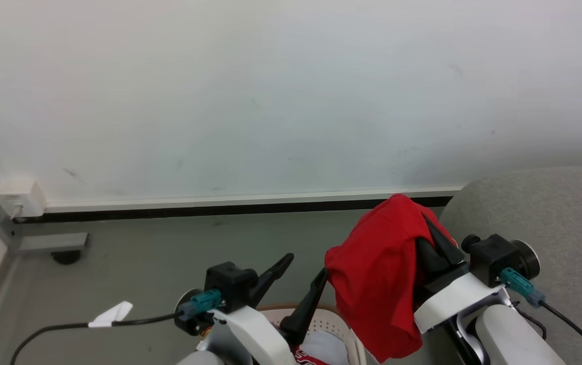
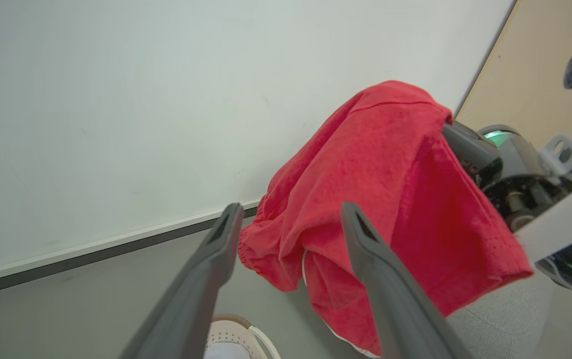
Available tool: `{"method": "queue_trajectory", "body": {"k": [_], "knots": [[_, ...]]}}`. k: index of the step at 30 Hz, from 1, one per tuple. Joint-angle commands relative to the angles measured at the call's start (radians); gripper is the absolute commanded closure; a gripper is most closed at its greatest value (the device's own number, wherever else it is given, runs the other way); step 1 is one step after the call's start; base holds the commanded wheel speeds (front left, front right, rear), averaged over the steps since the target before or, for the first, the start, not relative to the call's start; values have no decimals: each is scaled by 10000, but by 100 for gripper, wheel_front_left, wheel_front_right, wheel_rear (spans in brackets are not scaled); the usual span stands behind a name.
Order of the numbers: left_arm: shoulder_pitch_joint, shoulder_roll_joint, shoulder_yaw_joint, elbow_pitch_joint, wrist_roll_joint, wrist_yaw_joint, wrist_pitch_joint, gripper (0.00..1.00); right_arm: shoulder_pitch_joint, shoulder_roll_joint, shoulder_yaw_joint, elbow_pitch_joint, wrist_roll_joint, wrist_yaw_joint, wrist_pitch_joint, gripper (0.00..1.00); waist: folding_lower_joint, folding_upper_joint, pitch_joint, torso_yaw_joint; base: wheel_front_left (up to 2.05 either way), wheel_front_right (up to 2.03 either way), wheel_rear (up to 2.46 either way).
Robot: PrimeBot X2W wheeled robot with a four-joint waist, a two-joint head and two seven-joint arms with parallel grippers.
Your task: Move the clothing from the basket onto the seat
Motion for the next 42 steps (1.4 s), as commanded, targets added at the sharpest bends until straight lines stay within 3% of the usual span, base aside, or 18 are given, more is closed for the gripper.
{"method": "queue_trajectory", "body": {"k": [1,18,24,29,34,42], "knots": [[143,2,-4,-16,-153,-9,-16,0,97,-97,-24,-65,-8,-23,4,100,-1,0,10,-151,0,0,0],[73,-236,-299,-166,-192,-102,-71,0,434,-512,-863,-582,-153,-23,4,100,-1,0,632,-2466,0,0,0],[-93,-438,-504,-46,-95,-234,-142,0,649,-650,-1276,-944,-199,-25,5,100,-1,0,949,-2996,0,0,0],[-457,-537,-690,1,115,-402,-117,0,641,-750,-2044,-1151,-228,-25,5,100,-1,0,1627,-2985,0,0,0],[-1088,-523,-880,-44,454,-799,-115,0,95,-623,-3254,-1137,-428,-23,3,100,-1,0,2887,-2551,0,0,0],[-2548,-349,-1035,-225,1083,-1488,-150,0,-2110,-995,-5169,-604,-358,-25,96,100,-1,0,5387,-1676,0,0,0]]}}
